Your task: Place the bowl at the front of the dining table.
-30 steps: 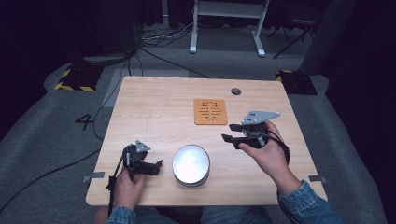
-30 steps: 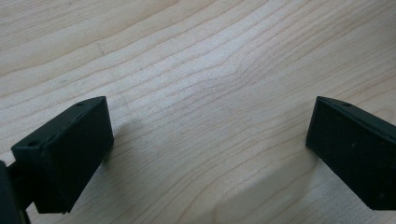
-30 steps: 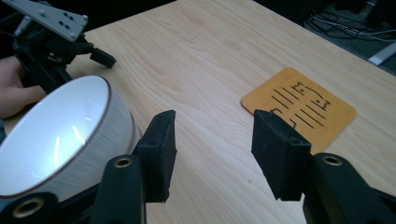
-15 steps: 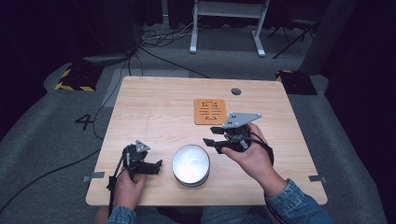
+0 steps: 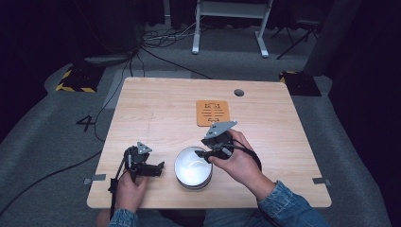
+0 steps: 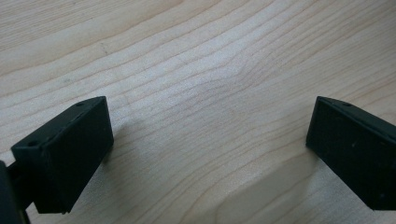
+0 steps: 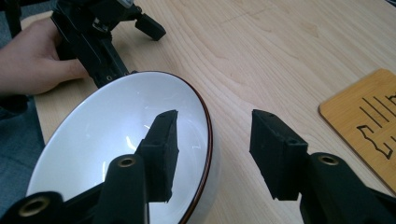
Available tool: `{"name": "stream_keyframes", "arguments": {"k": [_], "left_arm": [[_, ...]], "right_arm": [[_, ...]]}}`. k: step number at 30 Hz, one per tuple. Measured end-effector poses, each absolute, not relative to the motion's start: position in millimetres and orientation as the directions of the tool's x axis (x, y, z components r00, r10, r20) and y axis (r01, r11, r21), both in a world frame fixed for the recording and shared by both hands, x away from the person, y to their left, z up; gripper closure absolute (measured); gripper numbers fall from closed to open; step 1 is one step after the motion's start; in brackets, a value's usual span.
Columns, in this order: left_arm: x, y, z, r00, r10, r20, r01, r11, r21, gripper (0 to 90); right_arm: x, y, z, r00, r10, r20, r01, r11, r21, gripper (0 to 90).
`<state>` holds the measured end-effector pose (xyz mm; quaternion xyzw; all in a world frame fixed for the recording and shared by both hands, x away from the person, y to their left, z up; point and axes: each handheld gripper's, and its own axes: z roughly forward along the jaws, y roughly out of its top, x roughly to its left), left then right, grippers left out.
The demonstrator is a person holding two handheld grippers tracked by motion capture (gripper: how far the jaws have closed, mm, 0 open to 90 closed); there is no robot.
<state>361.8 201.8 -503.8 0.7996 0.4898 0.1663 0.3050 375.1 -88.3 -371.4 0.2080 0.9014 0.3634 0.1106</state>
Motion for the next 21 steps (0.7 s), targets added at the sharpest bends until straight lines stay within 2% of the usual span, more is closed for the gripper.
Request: {"name": "stream_keyframes", "arguments": {"k": [3, 8, 12, 13, 21], "left_arm": [[362, 202, -504, 0.464, 0.885, -0.033, 0.682, -0.334, 0.651, 0.8], [362, 202, -504, 0.464, 0.885, -0.033, 0.682, -0.333, 0.651, 0.8], [362, 202, -504, 0.464, 0.885, -0.033, 0.682, -0.334, 0.651, 0.7], [362, 202, -504, 0.464, 0.885, -0.033, 0.682, -0.333, 0.651, 0.7], [362, 202, -504, 0.464, 0.885, -0.033, 0.682, -0.333, 0.651, 0.8]], "right_arm": [[378, -85, -380, -0.888, 0.457, -0.051, 0.301, 0.661, 0.687, 55.6], [378, -81, -385, -0.884, 0.465, -0.042, 0.336, 0.695, 0.635, 69.0], [379, -79, -384, -0.881, 0.468, -0.062, 0.331, 0.706, 0.627, 75.0], [378, -78, -382, -0.876, 0.477, -0.075, 0.333, 0.708, 0.622, 79.3], [376, -73, -381, -0.865, 0.491, -0.097, 0.336, 0.714, 0.614, 81.5]]}}
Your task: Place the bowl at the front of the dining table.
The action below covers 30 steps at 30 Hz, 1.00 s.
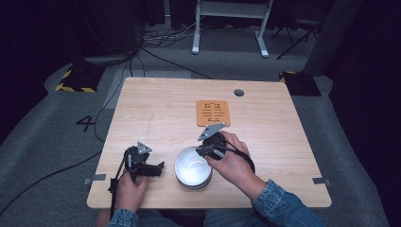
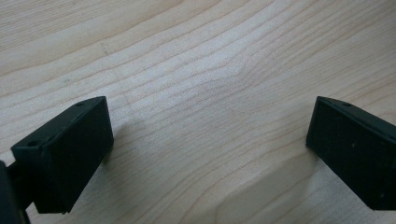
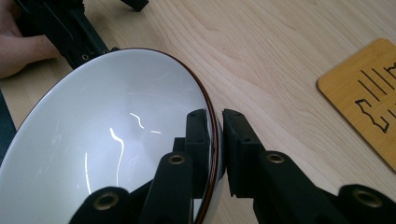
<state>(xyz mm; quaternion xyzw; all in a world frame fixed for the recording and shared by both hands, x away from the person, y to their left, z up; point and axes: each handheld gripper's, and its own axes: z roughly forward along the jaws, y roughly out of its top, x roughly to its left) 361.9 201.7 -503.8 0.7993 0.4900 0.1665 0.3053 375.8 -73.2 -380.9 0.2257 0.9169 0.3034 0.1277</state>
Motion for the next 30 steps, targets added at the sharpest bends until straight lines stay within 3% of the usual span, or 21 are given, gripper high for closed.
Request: {"name": "stream_keyframes", "arguments": {"k": [30], "left_arm": [[362, 202, -504, 0.463, 0.886, -0.033, 0.682, -0.332, 0.651, 0.7]], "right_arm": [[398, -76, -331, -0.859, 0.509, -0.06, 0.353, 0.673, 0.65, 82.0]]}}
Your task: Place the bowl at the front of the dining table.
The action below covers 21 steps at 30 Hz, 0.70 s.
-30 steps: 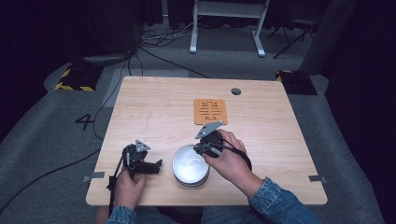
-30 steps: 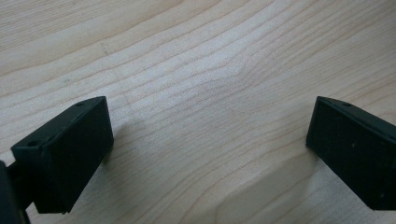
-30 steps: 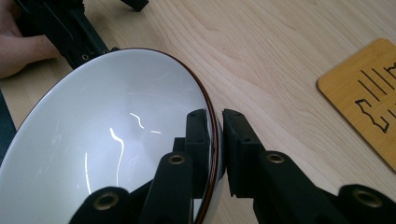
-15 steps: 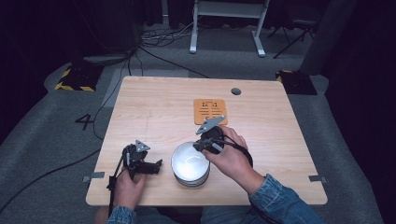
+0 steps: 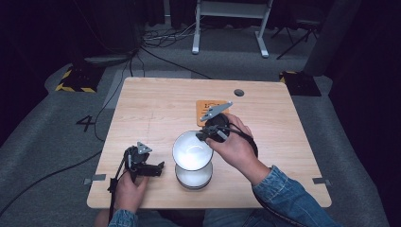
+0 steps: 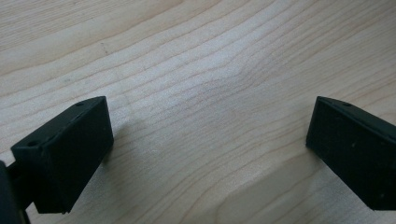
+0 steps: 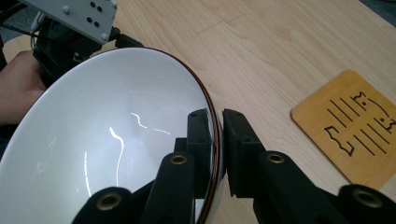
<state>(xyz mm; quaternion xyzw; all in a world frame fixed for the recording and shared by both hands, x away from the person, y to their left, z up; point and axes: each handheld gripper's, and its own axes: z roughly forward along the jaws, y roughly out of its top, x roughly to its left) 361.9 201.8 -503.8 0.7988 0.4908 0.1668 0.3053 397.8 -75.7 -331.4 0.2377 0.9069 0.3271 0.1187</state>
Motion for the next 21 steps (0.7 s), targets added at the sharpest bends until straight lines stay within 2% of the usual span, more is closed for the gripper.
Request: {"name": "stream_keyframes", "arguments": {"k": [21], "left_arm": [[365, 200, -504, 0.433, 0.901, -0.028, 0.689, -0.311, 0.654, 0.4]], "right_arm": [[448, -83, -307, -0.791, 0.611, -0.031, 0.427, 0.587, 0.687, 81.9]]}}
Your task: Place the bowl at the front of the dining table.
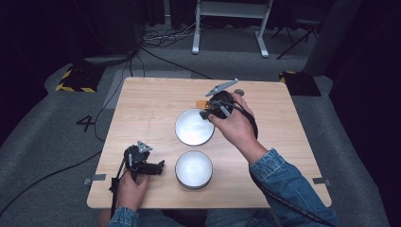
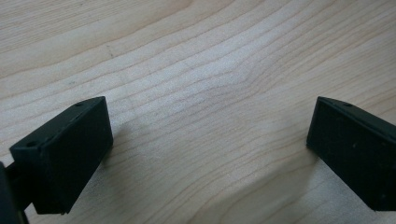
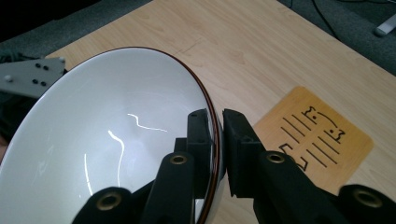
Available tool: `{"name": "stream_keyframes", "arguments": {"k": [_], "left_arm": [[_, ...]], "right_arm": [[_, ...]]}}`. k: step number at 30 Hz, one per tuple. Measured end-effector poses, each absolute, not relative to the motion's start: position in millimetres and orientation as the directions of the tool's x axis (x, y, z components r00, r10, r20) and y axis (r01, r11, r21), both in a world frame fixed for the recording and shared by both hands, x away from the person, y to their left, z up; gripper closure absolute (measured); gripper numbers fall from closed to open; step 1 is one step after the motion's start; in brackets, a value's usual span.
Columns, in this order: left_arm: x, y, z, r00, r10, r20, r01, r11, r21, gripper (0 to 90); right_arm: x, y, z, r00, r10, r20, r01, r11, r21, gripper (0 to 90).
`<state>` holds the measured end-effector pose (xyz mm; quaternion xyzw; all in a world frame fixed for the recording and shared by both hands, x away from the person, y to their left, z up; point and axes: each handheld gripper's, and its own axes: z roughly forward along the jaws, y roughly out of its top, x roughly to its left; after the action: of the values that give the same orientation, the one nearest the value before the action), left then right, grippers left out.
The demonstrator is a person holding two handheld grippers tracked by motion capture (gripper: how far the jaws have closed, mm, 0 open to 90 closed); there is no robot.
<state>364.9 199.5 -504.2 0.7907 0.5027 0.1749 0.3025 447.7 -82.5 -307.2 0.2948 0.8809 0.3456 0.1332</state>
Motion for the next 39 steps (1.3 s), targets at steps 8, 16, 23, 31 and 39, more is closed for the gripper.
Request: {"name": "stream_keyframes", "arguments": {"k": [8, 16, 23, 31, 39], "left_arm": [[365, 199, -504, 0.433, 0.901, -0.029, 0.689, -0.31, 0.655, 0.4], [365, 200, -504, 0.432, 0.902, -0.024, 0.69, -0.313, 0.653, 0.4], [366, 200, -504, 0.431, 0.902, -0.026, 0.691, -0.311, 0.653, 0.4], [365, 200, -505, 0.438, 0.898, -0.032, 0.687, -0.312, 0.656, 0.4], [364, 200, -504, 0.439, 0.898, -0.032, 0.689, -0.313, 0.654, 0.4]], "right_arm": [[474, -86, -297, -0.743, 0.669, 0.004, 0.475, 0.524, 0.707, 81.9], [494, -87, -296, -0.71, 0.702, 0.059, 0.519, 0.464, 0.718, 81.9], [519, -91, -295, -0.663, 0.746, 0.06, 0.555, 0.437, 0.708, 81.9], [542, -97, -293, -0.611, 0.789, 0.061, 0.585, 0.398, 0.707, 81.9], [565, -98, -297, -0.58, 0.81, 0.086, 0.609, 0.361, 0.707, 81.9]]}}
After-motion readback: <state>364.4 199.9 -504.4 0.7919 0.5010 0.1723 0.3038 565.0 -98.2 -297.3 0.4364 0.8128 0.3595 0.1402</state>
